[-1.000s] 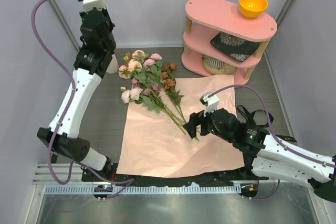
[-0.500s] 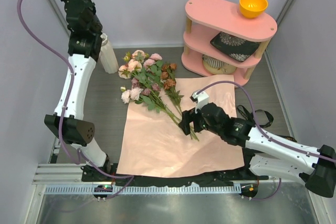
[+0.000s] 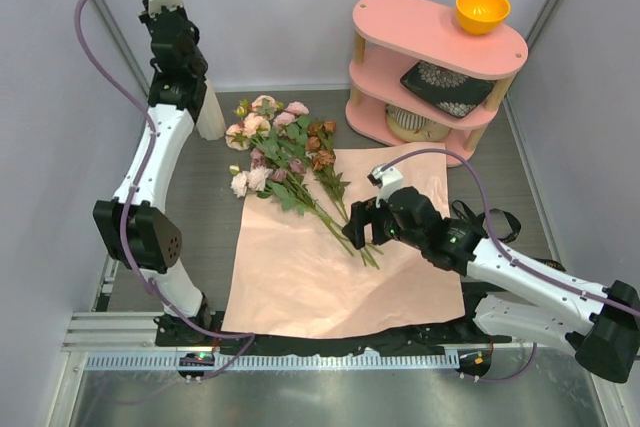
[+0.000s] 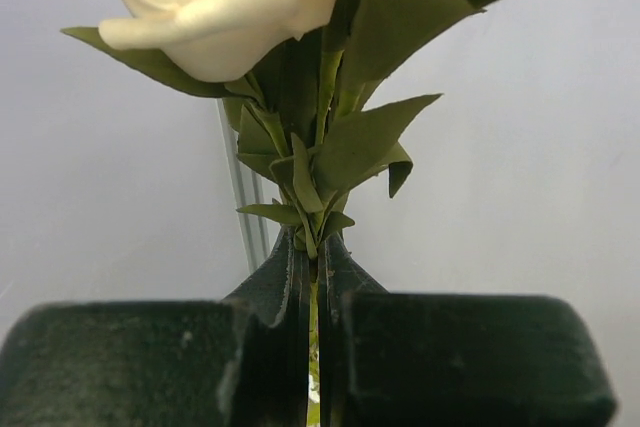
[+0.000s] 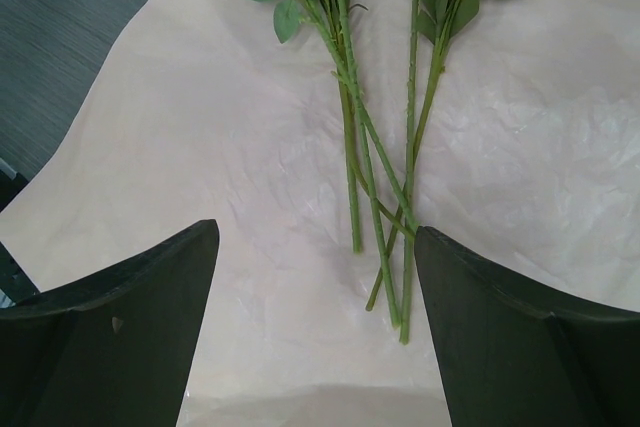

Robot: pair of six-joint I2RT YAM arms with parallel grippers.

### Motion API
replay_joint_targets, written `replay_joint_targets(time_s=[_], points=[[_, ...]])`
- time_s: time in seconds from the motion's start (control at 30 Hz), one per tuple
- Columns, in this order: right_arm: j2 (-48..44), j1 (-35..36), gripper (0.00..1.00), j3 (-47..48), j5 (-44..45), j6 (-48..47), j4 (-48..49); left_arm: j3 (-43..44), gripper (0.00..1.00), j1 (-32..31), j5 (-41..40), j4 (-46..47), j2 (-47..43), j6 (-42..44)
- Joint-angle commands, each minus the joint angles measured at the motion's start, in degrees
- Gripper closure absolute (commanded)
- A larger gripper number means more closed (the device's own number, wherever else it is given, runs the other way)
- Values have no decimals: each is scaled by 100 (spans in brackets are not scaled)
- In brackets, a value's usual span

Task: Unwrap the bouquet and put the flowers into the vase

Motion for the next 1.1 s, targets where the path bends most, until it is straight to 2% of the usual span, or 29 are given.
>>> replay_joint_targets(time_s=[0.0,0.03,0.07,0.13,0.17,0.23,0.27,0.33,0.43,0.47,0.5,0.6,0.63,0.67,0.7,0.73,0.77,0.8,0.9,0.93,0.97,1.0,1.07], points=[[52,-56,15,211,-80,113,256,-451,100,69,-89,710,156,-83],[78,-56,15,220,-88,131,256,-505,100,78,-89,772,200,-92],[87,-56,15,220,-97,149,256,-540,94,95,-124,808,331,-110],[96,-65,15,220,-123,210,256,-217,70,157,-212,336,560,-310],[105,-73,15,220,-132,228,265,28,29,183,-360,-510,839,-469],[184,-65,15,220,-167,272,256,959,1,192,-729,-1515,1061,-846],[210,-65,15,229,-185,281,265,1458,0,192,-879,-2469,1192,-1353],[324,-73,15,290,-185,298,274,1761,0,192,-653,-3258,1141,-1804],[508,-73,15,439,-229,307,239,1737,0,183,-151,-4347,642,-2612],[579,-82,15,501,-238,298,204,1458,0,183,-38,-4438,475,-2989],[649,-91,15,554,-255,289,177,1237,0,183,512,-4465,3,-3062],[895,-126,15,747,-264,281,89,17,0,183,1174,-4422,-842,-3658],[1027,-143,15,895,-247,272,-7,-361,0,183,1881,-4317,-1446,-3739],[1132,-161,15,1001,-116,254,-95,-1087,0,183,2376,-4098,-1722,-3792],[1377,-179,15,1098,-63,254,-182,-1459,0,183,2798,-3966,-1994,-3853],[1493,-248,15,1282,8,246,-323,-1855,1,183,3725,-3773,-2562,-3984],[1598,-293,16,1362,43,219,-367,-2590,2,183,4221,-3353,-2794,-4029],[1817,-337,16,1432,61,193,-385,-2910,2,183,4566,-3192,-3040,-4099],[2161,-513,27,1705,52,114,-456,-3773,5,183,5621,-3129,-3665,-4363],[2405,-556,37,1836,61,88,-473,-3949,7,183,5824,-3155,-3754,-4503],[2547,-609,41,1889,87,44,-473,-4325,7,183,6304,-3121,-3937,-4557],[2688,-636,49,1951,140,-96,-473,-4502,8,175,6518,-3094,-4009,-4566],[3223,-636,55,2197,158,-298,-473,-4880,11,183,6783,-3304,-4202,-4479]])
